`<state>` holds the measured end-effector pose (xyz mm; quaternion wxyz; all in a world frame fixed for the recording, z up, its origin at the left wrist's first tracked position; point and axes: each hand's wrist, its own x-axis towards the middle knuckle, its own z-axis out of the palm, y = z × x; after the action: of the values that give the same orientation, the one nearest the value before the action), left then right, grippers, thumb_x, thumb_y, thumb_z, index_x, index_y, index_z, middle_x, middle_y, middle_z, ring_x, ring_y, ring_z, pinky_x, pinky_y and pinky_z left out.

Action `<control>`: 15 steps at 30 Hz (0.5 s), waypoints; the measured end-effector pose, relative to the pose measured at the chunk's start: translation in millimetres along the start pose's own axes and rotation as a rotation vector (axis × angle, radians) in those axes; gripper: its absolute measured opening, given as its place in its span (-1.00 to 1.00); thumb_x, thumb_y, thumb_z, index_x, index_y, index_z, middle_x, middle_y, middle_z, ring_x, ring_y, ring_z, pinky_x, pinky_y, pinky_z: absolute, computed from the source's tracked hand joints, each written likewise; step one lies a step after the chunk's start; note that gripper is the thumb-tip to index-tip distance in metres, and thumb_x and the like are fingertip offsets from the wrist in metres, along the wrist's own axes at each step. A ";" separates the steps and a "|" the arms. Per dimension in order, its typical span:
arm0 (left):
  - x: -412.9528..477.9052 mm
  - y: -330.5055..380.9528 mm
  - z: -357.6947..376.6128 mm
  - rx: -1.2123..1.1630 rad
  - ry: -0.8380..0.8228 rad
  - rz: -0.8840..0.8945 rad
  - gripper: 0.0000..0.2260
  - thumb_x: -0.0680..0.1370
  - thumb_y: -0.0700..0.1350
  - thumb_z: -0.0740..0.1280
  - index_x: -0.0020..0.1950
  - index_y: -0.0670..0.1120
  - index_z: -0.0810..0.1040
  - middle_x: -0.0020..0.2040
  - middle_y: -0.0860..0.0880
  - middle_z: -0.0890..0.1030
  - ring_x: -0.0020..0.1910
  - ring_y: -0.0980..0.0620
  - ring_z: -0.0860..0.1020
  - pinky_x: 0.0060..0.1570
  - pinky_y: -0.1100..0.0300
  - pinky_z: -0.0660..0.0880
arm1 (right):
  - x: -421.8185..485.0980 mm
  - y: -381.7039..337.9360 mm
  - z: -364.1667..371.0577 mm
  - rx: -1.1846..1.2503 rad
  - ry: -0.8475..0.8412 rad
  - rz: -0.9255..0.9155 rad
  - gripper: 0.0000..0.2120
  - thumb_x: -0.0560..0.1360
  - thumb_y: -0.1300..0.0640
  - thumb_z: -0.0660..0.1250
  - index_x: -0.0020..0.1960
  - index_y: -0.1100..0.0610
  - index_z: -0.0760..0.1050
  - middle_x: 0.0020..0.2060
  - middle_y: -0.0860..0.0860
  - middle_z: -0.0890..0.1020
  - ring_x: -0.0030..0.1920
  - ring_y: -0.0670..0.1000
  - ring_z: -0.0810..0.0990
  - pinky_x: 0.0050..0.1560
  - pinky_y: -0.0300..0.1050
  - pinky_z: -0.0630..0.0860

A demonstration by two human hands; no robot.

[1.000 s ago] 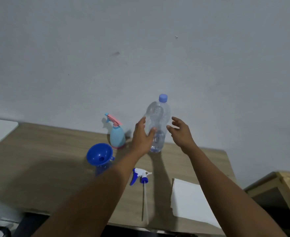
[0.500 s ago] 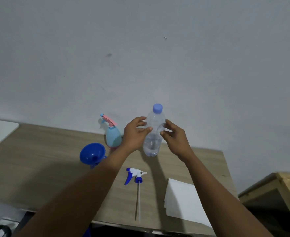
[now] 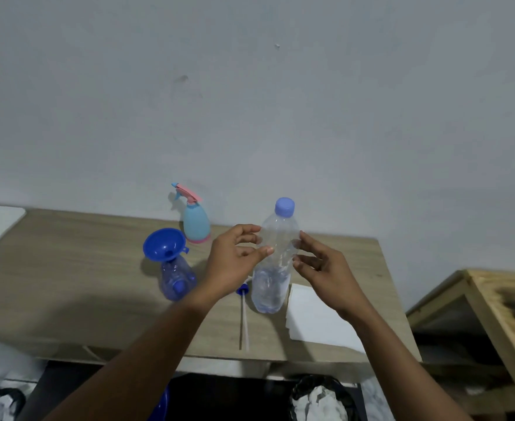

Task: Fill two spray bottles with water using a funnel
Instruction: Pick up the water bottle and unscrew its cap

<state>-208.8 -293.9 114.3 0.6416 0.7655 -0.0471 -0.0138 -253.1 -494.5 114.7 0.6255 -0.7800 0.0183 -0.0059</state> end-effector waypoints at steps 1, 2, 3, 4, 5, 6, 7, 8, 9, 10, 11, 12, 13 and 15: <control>-4.9 -2.1 0.2 -0.002 -0.002 -0.006 -0.58 0.39 -0.14 0.58 0.21 -0.04 0.57 0.02 -0.03 0.67 -0.12 0.10 0.69 -0.06 0.21 0.63 | -6.1 1.9 1.1 0.001 0.003 0.000 -0.44 0.55 0.38 0.33 0.45 -0.03 0.36 0.23 -0.14 0.62 0.10 -0.15 0.67 0.15 -0.29 0.56; -8.8 -4.5 0.0 0.001 -0.006 -0.011 -0.57 0.38 -0.14 0.59 0.21 -0.04 0.57 0.02 -0.03 0.67 -0.12 0.10 0.69 -0.05 0.19 0.64 | -10.9 4.3 2.5 0.000 0.003 0.000 -0.44 0.55 0.39 0.32 0.44 -0.04 0.36 0.22 -0.15 0.62 0.09 -0.15 0.67 0.17 -0.28 0.57; -12.0 -6.8 -0.6 0.006 -0.011 -0.013 -0.57 0.38 -0.13 0.59 0.21 -0.03 0.57 0.02 -0.02 0.67 -0.11 0.09 0.69 -0.03 0.15 0.64 | -15.0 6.4 3.8 -0.002 0.001 -0.001 -0.45 0.55 0.39 0.32 0.44 -0.03 0.38 0.21 -0.15 0.63 0.08 -0.14 0.68 0.16 -0.27 0.57; -14.3 -8.4 -1.6 0.009 -0.017 -0.014 -0.56 0.37 -0.12 0.60 0.20 -0.02 0.57 0.01 -0.01 0.67 -0.10 0.09 0.69 -0.01 0.11 0.65 | -17.6 8.8 5.0 -0.002 0.000 -0.001 -0.46 0.56 0.39 0.32 0.45 0.00 0.39 0.21 -0.14 0.63 0.08 -0.13 0.68 0.14 -0.28 0.57; -16.1 -8.8 -2.9 0.010 -0.023 -0.014 -0.57 0.37 -0.11 0.60 0.19 -0.01 0.57 0.01 0.00 0.67 -0.10 0.09 0.69 0.00 0.09 0.65 | -19.4 10.8 5.6 0.001 0.000 -0.003 -0.46 0.55 0.40 0.32 0.46 0.03 0.39 0.22 -0.12 0.63 0.09 -0.11 0.68 0.11 -0.30 0.57; -17.7 -8.3 -4.4 0.015 -0.030 -0.012 -0.58 0.37 -0.11 0.59 0.18 0.01 0.57 0.01 0.00 0.67 -0.10 0.09 0.69 0.01 0.09 0.65 | -20.1 12.8 6.0 0.003 0.001 -0.004 -0.46 0.55 0.40 0.32 0.46 0.04 0.40 0.22 -0.11 0.63 0.09 -0.09 0.68 0.09 -0.31 0.56; -18.9 -7.6 -6.2 0.024 -0.036 -0.012 -0.59 0.38 -0.10 0.59 0.17 0.02 0.56 0.02 0.01 0.67 -0.10 0.09 0.69 0.01 0.08 0.65 | -20.4 13.8 6.4 0.002 0.000 -0.005 -0.46 0.55 0.40 0.32 0.46 0.05 0.40 0.23 -0.11 0.63 0.10 -0.06 0.67 0.08 -0.31 0.56; -19.8 -7.3 -7.9 0.033 -0.043 -0.010 -0.59 0.38 -0.09 0.59 0.16 0.04 0.56 0.02 0.01 0.66 -0.09 0.08 0.69 0.01 0.07 0.65 | -20.2 15.3 6.9 -0.004 -0.001 -0.008 -0.46 0.55 0.39 0.33 0.46 0.05 0.41 0.23 -0.10 0.63 0.11 -0.05 0.67 0.08 -0.31 0.56; -20.3 -7.3 -9.5 0.043 -0.049 -0.007 -0.60 0.37 -0.08 0.59 0.14 0.06 0.55 0.02 0.02 0.66 -0.09 0.06 0.69 0.01 0.05 0.65 | -20.0 16.9 7.3 -0.014 -0.002 -0.016 -0.46 0.54 0.39 0.33 0.46 0.05 0.41 0.23 -0.10 0.63 0.11 -0.04 0.67 0.08 -0.30 0.56; -20.4 -7.2 -11.2 0.058 -0.055 -0.003 -0.60 0.36 -0.06 0.60 0.13 0.08 0.54 0.02 0.02 0.65 -0.09 0.05 0.69 0.01 0.02 0.65 | -19.7 19.0 7.8 -0.026 0.000 -0.028 -0.45 0.53 0.39 0.34 0.46 0.04 0.41 0.22 -0.10 0.64 0.10 -0.04 0.67 0.09 -0.27 0.56; -20.0 -6.6 -13.0 0.079 -0.063 -0.002 -0.60 0.36 -0.04 0.60 0.12 0.09 0.54 0.01 0.03 0.65 -0.10 0.04 0.69 0.00 0.00 0.65 | -19.4 21.3 8.4 -0.038 0.005 -0.041 -0.43 0.52 0.40 0.36 0.46 0.04 0.41 0.22 -0.10 0.64 0.09 -0.05 0.66 0.09 -0.24 0.57; -19.3 -5.7 -14.9 0.103 -0.073 -0.006 -0.60 0.36 -0.03 0.60 0.11 0.10 0.53 0.01 0.04 0.65 -0.11 0.04 0.69 0.00 -0.02 0.65 | -18.8 24.1 9.3 -0.047 0.014 -0.049 -0.42 0.50 0.39 0.38 0.45 0.03 0.42 0.21 -0.09 0.64 0.07 -0.04 0.65 0.08 -0.20 0.58; -18.5 -4.0 -17.3 0.132 -0.085 -0.009 -0.59 0.35 -0.01 0.60 0.11 0.10 0.53 0.01 0.06 0.64 -0.12 0.05 0.68 0.00 -0.02 0.65 | -18.3 26.6 10.4 -0.051 0.022 -0.054 -0.40 0.48 0.38 0.42 0.44 0.03 0.42 0.20 -0.09 0.64 0.06 -0.02 0.64 0.07 -0.16 0.60; -16.5 2.9 -22.8 0.218 -0.111 0.010 -0.58 0.35 0.03 0.59 0.13 0.11 0.52 0.05 0.12 0.61 -0.09 0.10 0.65 0.02 0.00 0.64 | -16.0 29.3 13.6 -0.061 0.034 -0.059 -0.35 0.40 0.33 0.52 0.42 -0.01 0.44 0.18 -0.11 0.64 0.05 -0.01 0.64 0.03 -0.09 0.63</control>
<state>-223.6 -270.5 120.5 0.5509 0.8286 -0.0875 -0.0477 -269.2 -487.0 83.3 0.6007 -0.7986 0.0061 -0.0372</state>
